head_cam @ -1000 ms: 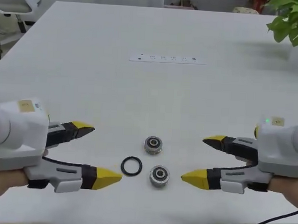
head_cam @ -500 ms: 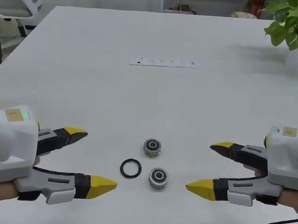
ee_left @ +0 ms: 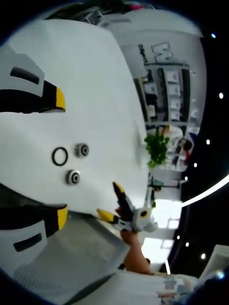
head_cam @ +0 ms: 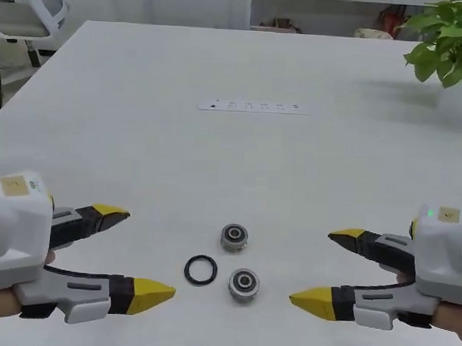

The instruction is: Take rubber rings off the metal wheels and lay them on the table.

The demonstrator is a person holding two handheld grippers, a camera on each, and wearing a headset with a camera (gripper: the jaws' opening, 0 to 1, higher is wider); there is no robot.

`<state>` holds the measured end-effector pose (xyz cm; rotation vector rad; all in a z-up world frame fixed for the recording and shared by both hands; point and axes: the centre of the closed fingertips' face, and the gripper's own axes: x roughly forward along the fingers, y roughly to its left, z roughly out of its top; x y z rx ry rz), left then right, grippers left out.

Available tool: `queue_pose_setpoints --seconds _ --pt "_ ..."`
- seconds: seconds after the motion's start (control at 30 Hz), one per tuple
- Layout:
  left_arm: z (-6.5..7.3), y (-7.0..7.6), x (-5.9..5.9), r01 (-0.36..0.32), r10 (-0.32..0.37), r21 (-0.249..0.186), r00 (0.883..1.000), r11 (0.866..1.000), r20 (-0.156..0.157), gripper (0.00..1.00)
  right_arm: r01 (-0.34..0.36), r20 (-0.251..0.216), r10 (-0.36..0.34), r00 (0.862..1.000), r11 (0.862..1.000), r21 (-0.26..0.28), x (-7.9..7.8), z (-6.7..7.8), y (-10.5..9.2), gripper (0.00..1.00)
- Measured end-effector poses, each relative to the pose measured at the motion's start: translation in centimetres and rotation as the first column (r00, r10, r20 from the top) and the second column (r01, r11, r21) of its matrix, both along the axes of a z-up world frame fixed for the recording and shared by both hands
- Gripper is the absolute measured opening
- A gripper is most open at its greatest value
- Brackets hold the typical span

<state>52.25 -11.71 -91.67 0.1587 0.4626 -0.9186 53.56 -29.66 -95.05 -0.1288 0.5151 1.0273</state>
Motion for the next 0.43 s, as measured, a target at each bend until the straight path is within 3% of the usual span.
queue_pose_setpoints --seconds 0.43 --pt "-0.05 0.22 -0.06 -0.010 0.010 0.009 1.000 1.000 -0.002 0.76 0.019 0.002 -0.019 1.000 1.000 0.009 -0.07 0.29 -0.12 0.76"
